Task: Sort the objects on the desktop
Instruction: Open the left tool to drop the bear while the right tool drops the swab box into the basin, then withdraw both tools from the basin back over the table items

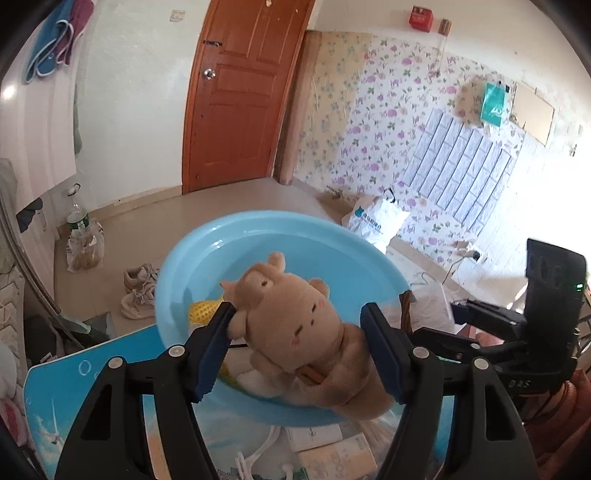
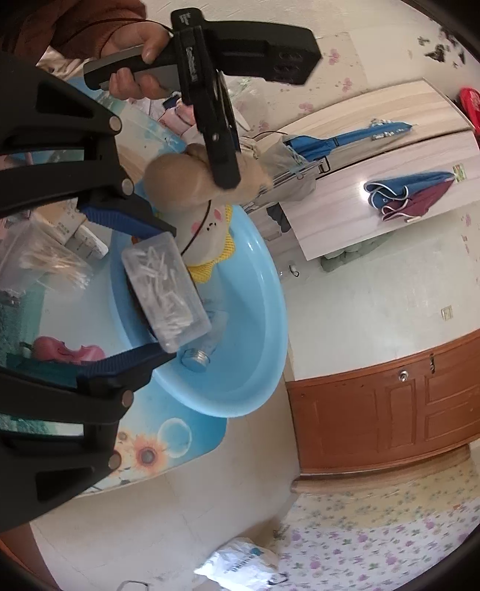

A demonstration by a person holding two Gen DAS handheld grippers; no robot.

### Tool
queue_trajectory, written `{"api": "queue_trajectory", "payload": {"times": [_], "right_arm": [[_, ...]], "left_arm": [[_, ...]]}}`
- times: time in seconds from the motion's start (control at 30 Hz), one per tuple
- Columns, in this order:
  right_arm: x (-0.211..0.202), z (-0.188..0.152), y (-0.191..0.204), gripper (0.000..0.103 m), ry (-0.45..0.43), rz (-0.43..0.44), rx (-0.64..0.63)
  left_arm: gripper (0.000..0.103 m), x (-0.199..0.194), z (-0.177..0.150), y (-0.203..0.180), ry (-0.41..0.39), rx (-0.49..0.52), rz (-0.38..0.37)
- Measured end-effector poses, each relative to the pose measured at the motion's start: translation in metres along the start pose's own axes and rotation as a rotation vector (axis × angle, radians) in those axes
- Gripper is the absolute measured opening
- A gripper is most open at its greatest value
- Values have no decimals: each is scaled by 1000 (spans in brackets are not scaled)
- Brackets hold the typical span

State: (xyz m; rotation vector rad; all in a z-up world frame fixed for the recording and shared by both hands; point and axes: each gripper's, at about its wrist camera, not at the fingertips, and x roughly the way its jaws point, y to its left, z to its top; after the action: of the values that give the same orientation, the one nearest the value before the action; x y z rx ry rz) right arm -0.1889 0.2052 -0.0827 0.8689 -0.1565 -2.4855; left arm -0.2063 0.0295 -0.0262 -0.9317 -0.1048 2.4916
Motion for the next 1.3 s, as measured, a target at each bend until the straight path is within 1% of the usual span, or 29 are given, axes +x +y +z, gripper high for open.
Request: {"api": "queue_trajectory", "payload": {"times": [0.03,0.1,0.13,0.17,0.2,0.27,0.33,0.47,0.6,0.7,0.77,0.87,1.1,1.23,1.3], "right_arm": [[1,0,1,56,0,-5,-10],[3,1,5,57,7,-23,-32],[3,1,7,58,12,-28,-42],[4,2,10,62,19,-33,-54],[5,2,12,67,23,-37,-59],[4,1,14,74,36,-57,-51],[2,-1,12,74,36,-63,-29],[-3,-2,7,74,37,-70,12],[-7,-3,1,74,28,-100,21],[-4,-9,-10,74,52,-147,65],[-6,-15,-17,76,53,-146,87],[-10,-25,-22,76,74,-171,91],[-9,-51,-36,76,142,-221,140],[-6,-59,-39,76,160,-264,162],[-5,-60,-41,76,161,-268,185]], "left_arm": [[71,5,1,0,6,5,-3],[79,10,3,-4,18,20,7],[90,12,3,-6,23,28,15],[94,12,4,-9,19,43,20],[94,9,5,-11,13,50,17],[98,2,6,-19,-2,78,8],[101,-7,5,-25,-12,113,23],[103,-19,3,-21,-14,141,61],[103,-32,-2,-17,-17,122,87],[103,-41,-9,-11,-16,114,112],[103,-43,-15,-10,-11,111,126],[103,-52,-27,-2,-3,100,150],[103,-71,-51,19,14,36,204],[103,-77,-68,36,35,-12,235],[103,-77,-76,43,53,-27,248]]}}
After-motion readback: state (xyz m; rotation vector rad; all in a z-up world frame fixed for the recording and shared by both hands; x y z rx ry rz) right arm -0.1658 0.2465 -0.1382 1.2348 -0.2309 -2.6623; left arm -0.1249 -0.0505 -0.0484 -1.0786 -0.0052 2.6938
